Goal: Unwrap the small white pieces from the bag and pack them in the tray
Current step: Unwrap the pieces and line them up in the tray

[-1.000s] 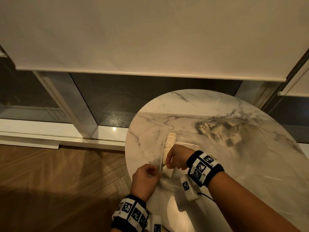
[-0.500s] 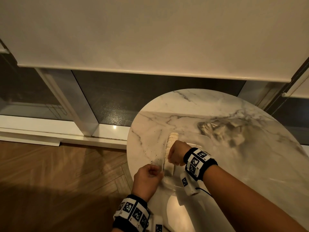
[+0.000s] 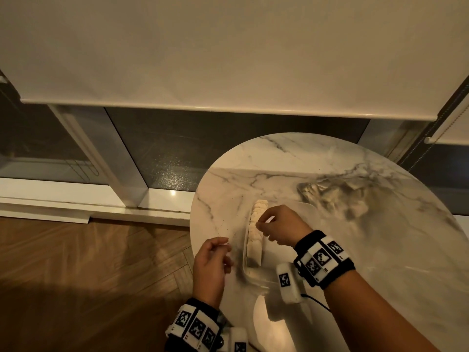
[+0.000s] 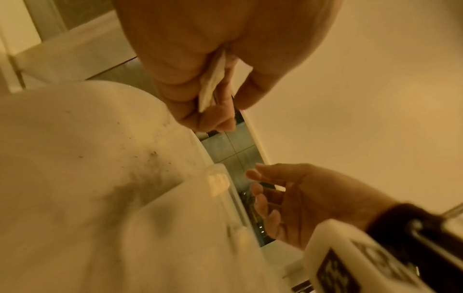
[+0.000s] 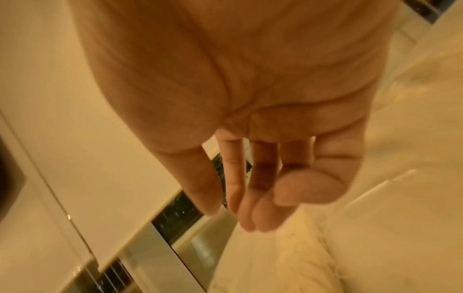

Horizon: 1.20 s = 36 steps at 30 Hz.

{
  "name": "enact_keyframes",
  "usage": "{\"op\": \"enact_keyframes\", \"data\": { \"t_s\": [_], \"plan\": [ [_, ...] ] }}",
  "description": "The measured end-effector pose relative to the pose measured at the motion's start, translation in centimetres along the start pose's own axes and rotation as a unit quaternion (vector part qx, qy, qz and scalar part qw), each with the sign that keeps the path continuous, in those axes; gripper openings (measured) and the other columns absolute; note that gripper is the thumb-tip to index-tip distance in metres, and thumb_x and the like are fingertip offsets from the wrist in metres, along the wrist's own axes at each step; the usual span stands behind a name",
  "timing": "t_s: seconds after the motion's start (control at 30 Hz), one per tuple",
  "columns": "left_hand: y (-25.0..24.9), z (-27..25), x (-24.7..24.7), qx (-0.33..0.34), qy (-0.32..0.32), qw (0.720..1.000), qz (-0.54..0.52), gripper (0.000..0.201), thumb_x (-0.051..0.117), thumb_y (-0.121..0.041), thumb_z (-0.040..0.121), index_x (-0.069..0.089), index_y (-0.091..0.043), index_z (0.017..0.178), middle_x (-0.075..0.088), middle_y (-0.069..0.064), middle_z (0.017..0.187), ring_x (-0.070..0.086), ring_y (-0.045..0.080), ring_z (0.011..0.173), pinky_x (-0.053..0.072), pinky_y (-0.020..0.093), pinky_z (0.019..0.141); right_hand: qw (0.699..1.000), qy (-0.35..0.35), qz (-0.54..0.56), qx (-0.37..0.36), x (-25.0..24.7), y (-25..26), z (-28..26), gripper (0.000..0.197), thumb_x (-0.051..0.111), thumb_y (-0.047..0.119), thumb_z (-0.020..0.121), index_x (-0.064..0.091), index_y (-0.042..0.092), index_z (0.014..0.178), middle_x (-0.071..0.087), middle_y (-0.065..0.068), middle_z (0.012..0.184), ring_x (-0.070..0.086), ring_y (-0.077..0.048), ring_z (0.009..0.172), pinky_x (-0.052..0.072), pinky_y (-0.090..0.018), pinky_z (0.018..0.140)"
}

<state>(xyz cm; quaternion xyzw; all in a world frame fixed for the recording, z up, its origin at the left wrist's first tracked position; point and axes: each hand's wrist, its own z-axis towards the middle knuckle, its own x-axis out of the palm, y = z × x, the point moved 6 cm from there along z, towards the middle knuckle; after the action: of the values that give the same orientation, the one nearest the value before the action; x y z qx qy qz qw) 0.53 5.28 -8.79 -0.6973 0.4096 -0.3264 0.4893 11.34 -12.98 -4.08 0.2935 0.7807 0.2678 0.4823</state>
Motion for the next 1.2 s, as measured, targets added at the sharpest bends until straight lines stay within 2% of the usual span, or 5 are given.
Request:
{"op": "enact_keyframes", "data": {
  "t_s": [0.27,0.5,0.77,0.97,1.2],
  "plan": [
    [-1.6,-0.4,2.0,-0.105,0.052,0.923,-0.365,0.037,0.035,0.002,0.097,0.065,-0.008,0.117,0.071,0.013,0.116,0.072,0.025,0.104,0.05,0.038,0.088,0.98,0.114,0.161,-0.033,1.7,1.0,-6.3,0.034,0.065,0.035,0.095,0.073,0.002,0.093,0.075,-0.017,0.088,0.068,-0.016,0.068,0.056,-0.025,0.06],
    [-3.2,-2.0,3.3,-0.01,0.08,0.944,-0.321,0.035,0.033,-0.008,0.105,0.057,-0.011,0.131,0.066,0.004,0.133,0.058,0.017,0.129,0.041,0.042,0.108,0.944,0.166,0.284,-0.025,3.4,1.6,-8.2,0.037,0.076,0.031,0.087,0.073,-0.003,0.098,0.074,-0.017,0.086,0.068,-0.02,0.072,0.057,-0.028,0.062],
    [-3.6,-2.9,4.1,-0.011,0.112,0.951,-0.287,0.037,0.039,-0.022,0.102,0.06,-0.012,0.132,0.069,0.0,0.128,0.063,0.011,0.121,0.045,0.034,0.101,0.961,0.079,0.259,-0.058,2.4,1.2,-7.6,0.012,0.075,0.009,0.086,0.07,0.0,0.093,0.072,-0.018,0.074,0.068,-0.023,0.062,0.057,-0.033,0.057],
    [-0.6,-1.1,2.9,0.014,0.044,0.999,-0.004,0.019,0.065,-0.011,0.094,0.068,-0.021,0.11,0.071,0.0,0.111,0.068,0.015,0.099,0.055,0.028,0.078,0.986,-0.068,0.063,-0.136,0.2,-1.2,-5.2,0.008,0.072,0.031,0.082,0.068,0.027,0.077,0.069,0.009,0.073,0.066,-0.01,0.067,0.059,-0.04,0.067],
    [1.2,0.5,2.5,0.059,0.074,0.956,0.277,0.026,0.085,-0.019,0.076,0.07,-0.026,0.097,0.072,-0.011,0.093,0.066,0.002,0.087,0.05,0.009,0.071,0.99,0.022,-0.103,-0.095,0.9,-2.6,-2.3,0.007,0.069,0.022,0.089,0.069,0.027,0.085,0.07,0.005,0.08,0.064,-0.01,0.071,0.054,-0.026,0.066]
  ]
}}
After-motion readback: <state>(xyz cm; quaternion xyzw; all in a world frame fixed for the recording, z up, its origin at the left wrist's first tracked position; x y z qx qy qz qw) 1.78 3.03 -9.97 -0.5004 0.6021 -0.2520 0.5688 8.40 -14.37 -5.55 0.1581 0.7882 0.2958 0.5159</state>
